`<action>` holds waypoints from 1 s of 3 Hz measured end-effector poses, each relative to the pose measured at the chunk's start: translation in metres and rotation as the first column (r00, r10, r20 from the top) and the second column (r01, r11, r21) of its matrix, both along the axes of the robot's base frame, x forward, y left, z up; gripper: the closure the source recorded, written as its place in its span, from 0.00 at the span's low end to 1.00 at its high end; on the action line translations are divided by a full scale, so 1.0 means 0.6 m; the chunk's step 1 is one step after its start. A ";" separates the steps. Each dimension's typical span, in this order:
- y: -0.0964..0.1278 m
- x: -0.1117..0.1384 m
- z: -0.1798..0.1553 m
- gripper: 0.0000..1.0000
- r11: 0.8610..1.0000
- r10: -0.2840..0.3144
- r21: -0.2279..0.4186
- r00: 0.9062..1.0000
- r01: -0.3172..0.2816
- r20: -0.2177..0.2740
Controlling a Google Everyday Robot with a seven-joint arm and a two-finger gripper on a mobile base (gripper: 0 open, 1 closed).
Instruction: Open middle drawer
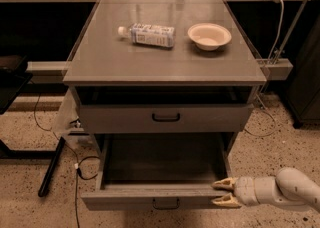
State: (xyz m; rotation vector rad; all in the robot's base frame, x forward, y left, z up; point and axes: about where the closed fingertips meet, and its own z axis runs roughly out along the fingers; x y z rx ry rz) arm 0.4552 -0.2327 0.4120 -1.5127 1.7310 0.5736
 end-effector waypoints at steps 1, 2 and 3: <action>-0.009 -0.025 -0.007 0.12 1.000 -0.010 0.000 1.000 0.010 -0.013; -0.007 -0.031 -0.004 0.14 1.000 -0.005 0.002 1.000 0.005 -0.015; -0.026 -0.080 -0.018 0.37 1.000 -0.006 0.006 1.000 0.006 -0.019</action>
Offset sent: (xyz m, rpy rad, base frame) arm -0.2000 -0.0717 -0.0541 0.0231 0.0223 -0.0271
